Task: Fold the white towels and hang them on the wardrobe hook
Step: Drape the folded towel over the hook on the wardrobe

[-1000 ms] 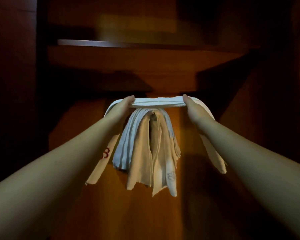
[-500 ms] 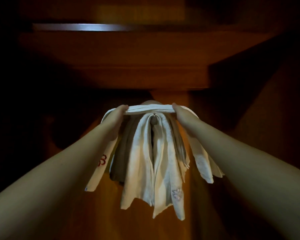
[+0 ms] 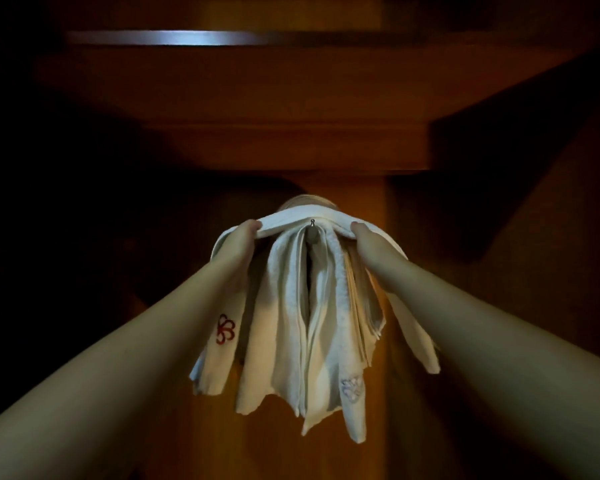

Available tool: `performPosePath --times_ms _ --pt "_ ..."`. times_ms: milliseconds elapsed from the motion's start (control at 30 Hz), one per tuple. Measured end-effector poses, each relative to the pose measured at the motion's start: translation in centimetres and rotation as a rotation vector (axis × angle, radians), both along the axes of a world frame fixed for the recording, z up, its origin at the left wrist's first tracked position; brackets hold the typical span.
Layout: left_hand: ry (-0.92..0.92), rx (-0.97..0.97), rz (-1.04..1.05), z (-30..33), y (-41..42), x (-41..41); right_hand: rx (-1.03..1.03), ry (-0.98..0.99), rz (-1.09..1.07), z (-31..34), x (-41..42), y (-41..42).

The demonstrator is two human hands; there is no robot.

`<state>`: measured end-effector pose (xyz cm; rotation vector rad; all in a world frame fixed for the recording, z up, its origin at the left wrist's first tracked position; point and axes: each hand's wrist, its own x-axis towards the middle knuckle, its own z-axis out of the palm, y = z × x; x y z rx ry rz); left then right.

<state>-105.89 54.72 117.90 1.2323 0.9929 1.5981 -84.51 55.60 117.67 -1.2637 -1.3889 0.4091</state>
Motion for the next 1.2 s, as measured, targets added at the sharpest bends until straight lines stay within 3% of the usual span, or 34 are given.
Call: performPosePath --times_ms 200,400,567,833,1100,1200 --pt "-0.006 -0.008 -0.043 -2.7 -0.8 1.5 -0.008 0.095 -0.022 -2.0 -0.5 0.4" --pt "-0.171 -0.082 -0.094 -5.1 -1.4 3.5 -0.089 0.277 0.092 -3.9 -1.3 0.1" --pt "-0.129 -0.14 -0.103 -5.7 -2.8 3.9 -0.173 0.376 0.236 -4.1 -3.1 -1.5" --pt "0.017 -0.368 -0.113 -10.7 -4.0 1.1 -0.427 0.226 0.213 -7.9 -1.3 -5.0" --pt "0.255 -0.551 -0.087 -17.9 -9.1 -2.6 -0.559 -0.176 0.025 -12.1 -0.3 -12.8" --pt "0.364 -0.509 -0.149 -18.9 -13.5 -3.1 -0.564 -0.314 -0.038 -13.3 -0.9 -16.8"
